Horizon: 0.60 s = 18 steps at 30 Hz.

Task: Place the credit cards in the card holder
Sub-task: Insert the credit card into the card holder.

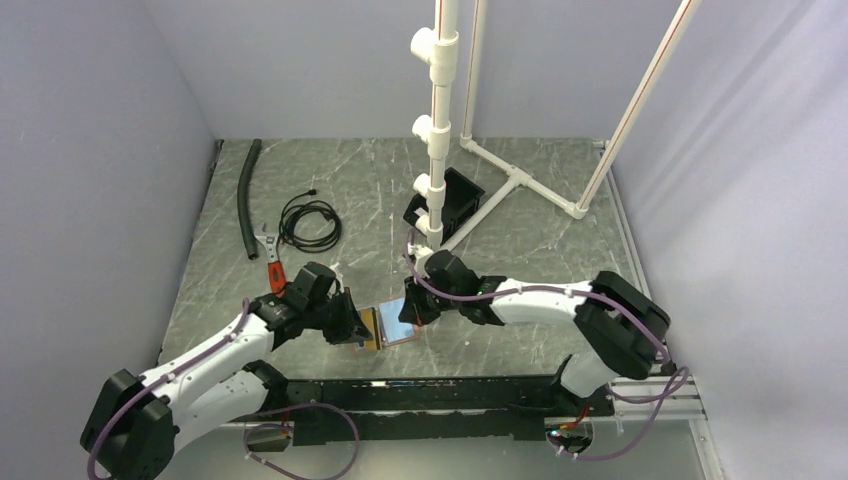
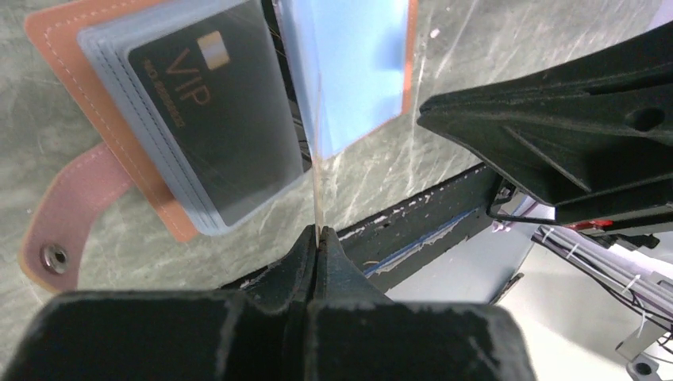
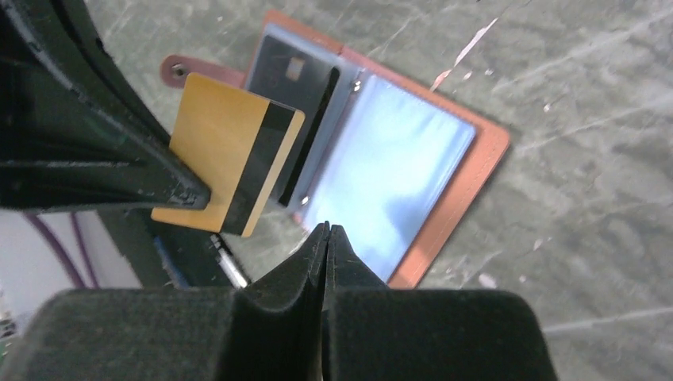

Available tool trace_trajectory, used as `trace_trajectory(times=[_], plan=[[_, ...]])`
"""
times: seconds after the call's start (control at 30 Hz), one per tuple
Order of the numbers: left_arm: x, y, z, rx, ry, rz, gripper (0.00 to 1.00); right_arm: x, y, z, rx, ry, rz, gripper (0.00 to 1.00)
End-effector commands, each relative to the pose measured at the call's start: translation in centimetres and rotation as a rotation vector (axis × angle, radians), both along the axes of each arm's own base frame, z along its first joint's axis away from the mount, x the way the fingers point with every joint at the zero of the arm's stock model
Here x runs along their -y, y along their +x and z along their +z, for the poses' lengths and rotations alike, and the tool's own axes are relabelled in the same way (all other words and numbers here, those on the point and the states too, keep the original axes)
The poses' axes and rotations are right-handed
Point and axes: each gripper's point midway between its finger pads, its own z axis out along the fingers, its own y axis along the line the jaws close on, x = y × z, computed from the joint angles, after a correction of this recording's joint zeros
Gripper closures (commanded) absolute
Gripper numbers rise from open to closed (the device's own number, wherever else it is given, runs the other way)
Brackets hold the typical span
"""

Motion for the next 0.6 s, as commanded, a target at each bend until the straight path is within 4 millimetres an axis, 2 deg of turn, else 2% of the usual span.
trace_trajectory(times=[0.0,0.17,0.33,0.57], plan=[[0.8,0.9,0.0,0.033,-0.089,-0.043,1.0,-1.4,2.4,-0.6,0.103,-0.019,0.009,1.0],[1.0,1.6,0.2,0.024,-0.184,-0.038,1.0,-0.1,3.4,-4.0,0.099,-0.127,-0.055,1.0],[1.1,1.8,0.1,0.019,-0.231,-0.043,1.0,1.1,3.1,-6.2,0.063,-0.178,-0.093,1.0],[0.1,1.8,-1.4,-0.06,-0.221,0.014,1.0,1.9,2.8,-6.7,0.047,-0.19,-0.108,1.0]])
